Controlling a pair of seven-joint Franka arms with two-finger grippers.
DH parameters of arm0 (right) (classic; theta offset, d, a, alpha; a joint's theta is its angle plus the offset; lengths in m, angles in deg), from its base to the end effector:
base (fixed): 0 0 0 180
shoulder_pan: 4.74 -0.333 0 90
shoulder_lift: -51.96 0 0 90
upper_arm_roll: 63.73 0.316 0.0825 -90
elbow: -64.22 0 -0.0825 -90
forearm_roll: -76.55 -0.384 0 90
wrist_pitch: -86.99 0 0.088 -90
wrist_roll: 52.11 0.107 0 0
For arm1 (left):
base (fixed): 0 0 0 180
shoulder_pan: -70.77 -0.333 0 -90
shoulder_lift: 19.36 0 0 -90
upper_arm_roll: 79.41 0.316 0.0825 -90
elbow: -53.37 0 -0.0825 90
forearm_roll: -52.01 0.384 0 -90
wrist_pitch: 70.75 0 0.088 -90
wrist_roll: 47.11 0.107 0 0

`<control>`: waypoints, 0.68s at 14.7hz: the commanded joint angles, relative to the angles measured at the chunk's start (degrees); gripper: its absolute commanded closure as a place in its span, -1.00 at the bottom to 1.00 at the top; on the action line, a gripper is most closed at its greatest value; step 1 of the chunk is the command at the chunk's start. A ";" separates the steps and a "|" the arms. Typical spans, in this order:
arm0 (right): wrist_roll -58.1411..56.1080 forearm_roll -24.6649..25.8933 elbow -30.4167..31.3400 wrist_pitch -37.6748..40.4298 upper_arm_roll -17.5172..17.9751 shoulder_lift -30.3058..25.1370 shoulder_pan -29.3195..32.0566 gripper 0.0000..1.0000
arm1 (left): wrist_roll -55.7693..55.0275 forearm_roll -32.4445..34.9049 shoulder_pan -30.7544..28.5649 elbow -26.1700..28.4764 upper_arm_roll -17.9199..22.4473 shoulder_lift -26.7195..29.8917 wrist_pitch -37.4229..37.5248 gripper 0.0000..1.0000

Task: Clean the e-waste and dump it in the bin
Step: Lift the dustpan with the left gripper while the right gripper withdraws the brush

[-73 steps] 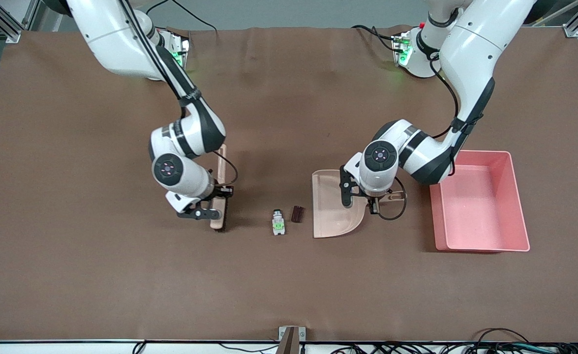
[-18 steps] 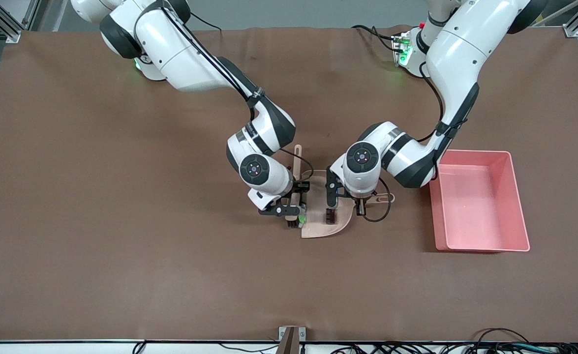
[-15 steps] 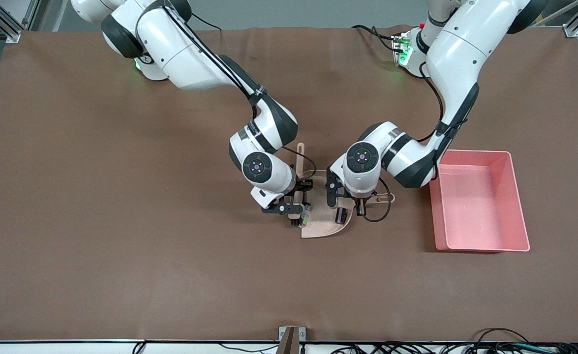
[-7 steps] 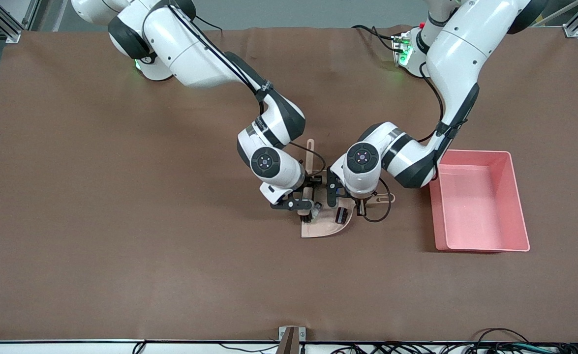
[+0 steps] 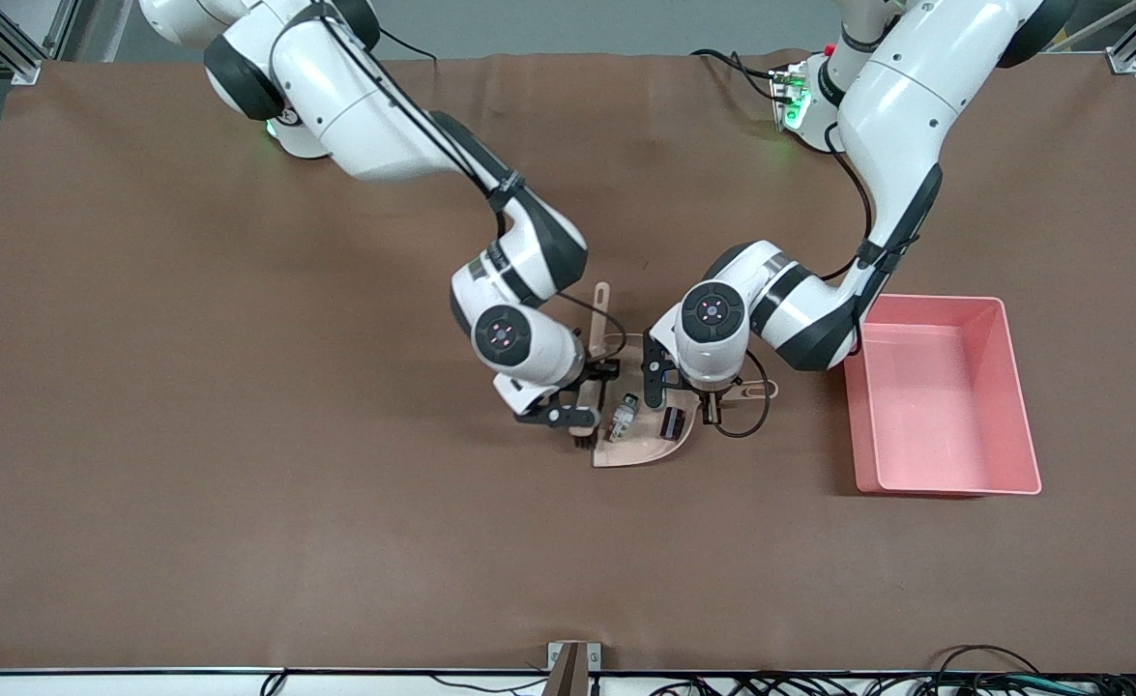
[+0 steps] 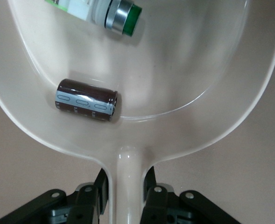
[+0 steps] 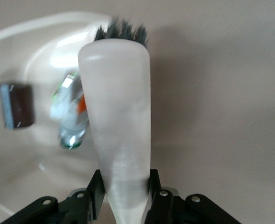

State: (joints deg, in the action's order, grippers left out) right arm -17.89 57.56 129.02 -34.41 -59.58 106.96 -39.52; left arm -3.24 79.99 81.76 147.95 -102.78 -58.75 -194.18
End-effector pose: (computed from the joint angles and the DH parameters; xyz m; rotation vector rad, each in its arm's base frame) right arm 0.6030 0.4836 0.2271 -2.8316 0.1700 0.2598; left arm 0.5822 -0.3380 0.2262 -2.1097 2.1542 0.1750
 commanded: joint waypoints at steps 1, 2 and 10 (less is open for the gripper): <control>-4.76 -0.61 -0.81 4.93 0.68 -2.00 5.15 0.99 | -0.36 1.64 0.17 -1.41 0.26 -1.39 1.44 0.72; -6.26 -0.26 -0.55 5.46 0.51 -2.88 6.03 0.99 | -0.19 1.64 0.08 -1.41 0.26 -1.39 1.18 0.75; -15.32 9.32 4.00 20.85 -0.20 -9.29 18.68 0.99 | 0.25 0.67 -0.62 -0.45 -0.18 -1.48 -9.97 0.97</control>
State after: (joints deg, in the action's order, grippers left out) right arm -32.41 64.46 127.92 -14.65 -60.61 102.10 -22.99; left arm -2.98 80.00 81.30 148.04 -102.49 -59.41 -200.85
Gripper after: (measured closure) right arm 0.573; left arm 0.665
